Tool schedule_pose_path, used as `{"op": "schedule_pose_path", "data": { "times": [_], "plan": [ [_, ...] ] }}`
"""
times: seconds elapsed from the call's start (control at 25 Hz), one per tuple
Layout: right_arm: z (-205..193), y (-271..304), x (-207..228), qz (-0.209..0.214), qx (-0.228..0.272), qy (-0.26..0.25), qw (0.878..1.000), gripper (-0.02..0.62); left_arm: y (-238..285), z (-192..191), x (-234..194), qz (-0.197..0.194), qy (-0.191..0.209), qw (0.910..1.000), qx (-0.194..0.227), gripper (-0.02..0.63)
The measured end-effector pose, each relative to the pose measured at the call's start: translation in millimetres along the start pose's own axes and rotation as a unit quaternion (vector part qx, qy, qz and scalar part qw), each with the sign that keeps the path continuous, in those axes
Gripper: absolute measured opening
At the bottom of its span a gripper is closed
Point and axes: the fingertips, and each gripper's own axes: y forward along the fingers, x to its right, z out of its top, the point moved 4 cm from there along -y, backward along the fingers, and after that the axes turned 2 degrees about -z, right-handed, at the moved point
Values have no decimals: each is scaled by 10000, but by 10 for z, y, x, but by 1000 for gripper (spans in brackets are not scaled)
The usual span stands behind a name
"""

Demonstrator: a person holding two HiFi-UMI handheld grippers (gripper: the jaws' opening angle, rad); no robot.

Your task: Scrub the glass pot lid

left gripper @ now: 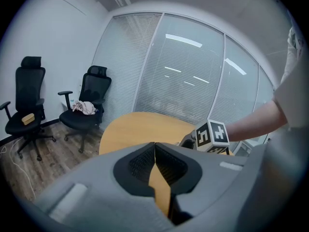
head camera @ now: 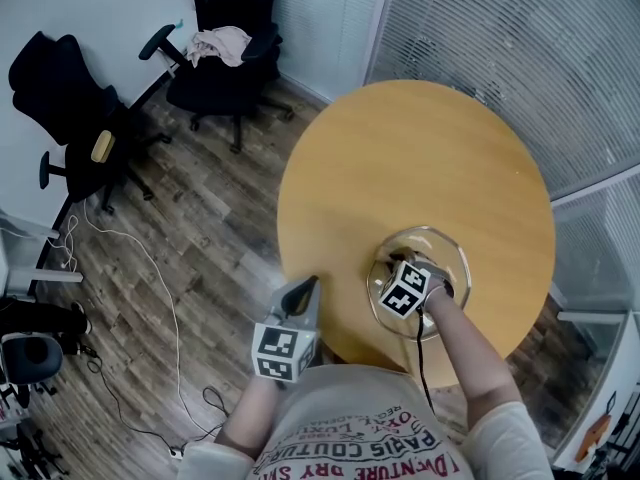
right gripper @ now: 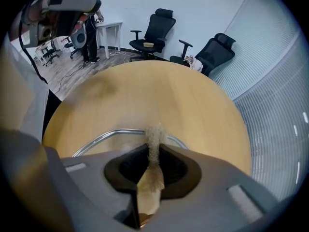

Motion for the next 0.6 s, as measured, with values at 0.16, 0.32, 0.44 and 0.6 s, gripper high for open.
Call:
{"op": "schedule_pose_path", "data": {
  "times": [0.16, 0.32, 0.44, 0.6],
  "plan": [
    [-3, -53, -200, -5, 89, -276, 9996, 66, -69, -52, 43, -3, 24, 10000, -12, 8],
    [26, -121, -325, 142, 198, -413, 9989, 66, -97, -51, 63, 32, 2, 10000, -15, 8],
    [25, -166, -451, 245, 276, -517, 9980, 66, -119, -78, 75, 16, 1, 10000, -43, 8],
    [-38, -230, -616, 213, 415, -653, 9968, 66, -157, -148, 127, -6, -9, 10000, -82, 8]
  ]
}}
